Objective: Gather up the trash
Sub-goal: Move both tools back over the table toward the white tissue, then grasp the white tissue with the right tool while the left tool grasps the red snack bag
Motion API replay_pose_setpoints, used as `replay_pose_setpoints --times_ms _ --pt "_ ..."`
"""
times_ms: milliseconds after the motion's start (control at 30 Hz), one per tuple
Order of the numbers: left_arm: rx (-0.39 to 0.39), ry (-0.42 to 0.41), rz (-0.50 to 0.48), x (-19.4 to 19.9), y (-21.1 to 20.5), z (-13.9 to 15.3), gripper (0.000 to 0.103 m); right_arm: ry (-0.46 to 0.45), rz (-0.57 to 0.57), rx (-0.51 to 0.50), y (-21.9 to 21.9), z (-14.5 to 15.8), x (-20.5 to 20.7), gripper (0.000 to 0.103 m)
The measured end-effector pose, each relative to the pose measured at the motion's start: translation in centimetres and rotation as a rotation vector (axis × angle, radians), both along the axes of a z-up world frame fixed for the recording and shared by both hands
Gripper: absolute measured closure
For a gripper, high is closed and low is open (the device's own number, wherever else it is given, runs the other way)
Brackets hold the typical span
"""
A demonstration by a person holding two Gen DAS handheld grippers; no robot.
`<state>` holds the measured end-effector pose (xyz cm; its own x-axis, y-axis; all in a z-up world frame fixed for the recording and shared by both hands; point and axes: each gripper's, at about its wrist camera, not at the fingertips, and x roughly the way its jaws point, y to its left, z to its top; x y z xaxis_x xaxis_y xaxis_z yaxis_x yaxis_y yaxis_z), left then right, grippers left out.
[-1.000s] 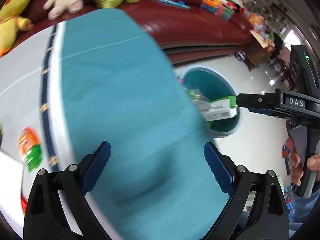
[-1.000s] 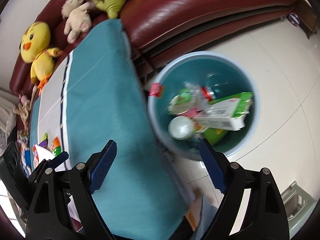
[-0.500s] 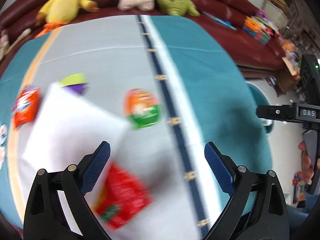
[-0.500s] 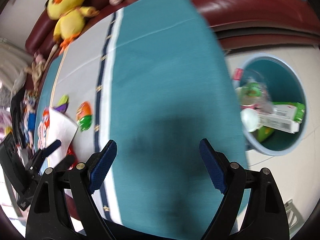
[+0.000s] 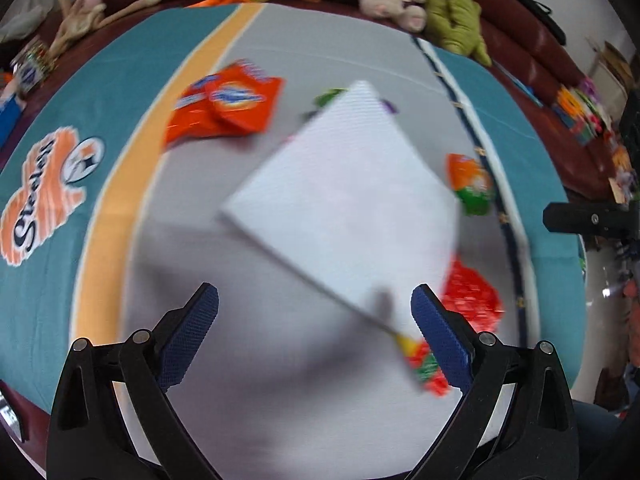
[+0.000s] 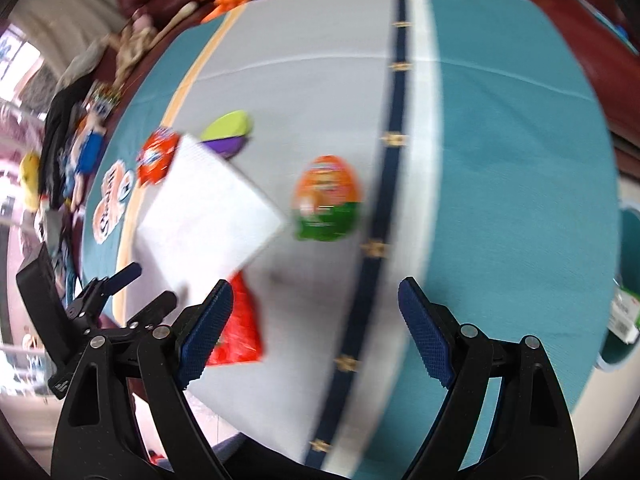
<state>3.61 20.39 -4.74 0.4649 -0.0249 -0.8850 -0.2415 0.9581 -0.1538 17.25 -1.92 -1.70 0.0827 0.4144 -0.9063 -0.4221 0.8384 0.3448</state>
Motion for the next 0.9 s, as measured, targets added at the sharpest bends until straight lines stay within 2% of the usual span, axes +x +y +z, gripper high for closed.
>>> replay_pose_setpoints --times_ms 200,367,567,700,767,833,867,900 --pt "-0.039 -0.004 0.072 -0.5 3.8 -1.0 0.006 0.007 0.106 -0.005 6.6 -1.2 -0.6 0.022" --pt "-0.037 -0.019 0.069 -1.1 4.5 -1.1 0.006 -0.011 0.155 -0.03 10.5 -2.9 -0.2 0.022" --pt "-0.021 -0.035 0.088 -2.0 6.1 -0.9 0.006 -0.045 0.192 -0.064 13.4 -4.3 0.1 0.022" --pt "-0.048 -0.053 0.126 -2.7 7.4 -0.9 0.006 -0.122 0.228 -0.085 14.1 -4.4 -0.4 0.024" --pt "-0.05 -0.06 0.13 -2.8 7.5 -0.7 0.006 -0.184 0.251 -0.136 14.3 -4.3 -1.1 0.037" --pt "-0.047 -0.059 0.125 -2.7 7.3 -0.6 0.006 -0.232 0.281 -0.166 14.4 -4.2 -1.6 0.07" --pt "-0.051 -0.059 0.121 -2.5 7.1 -0.5 0.005 -0.216 0.275 -0.148 14.1 -4.0 -1.5 0.077" --pt "-0.062 -0.058 0.115 -2.1 6.8 -0.6 0.005 -0.182 0.258 -0.126 13.8 -3.9 -1.1 0.08"
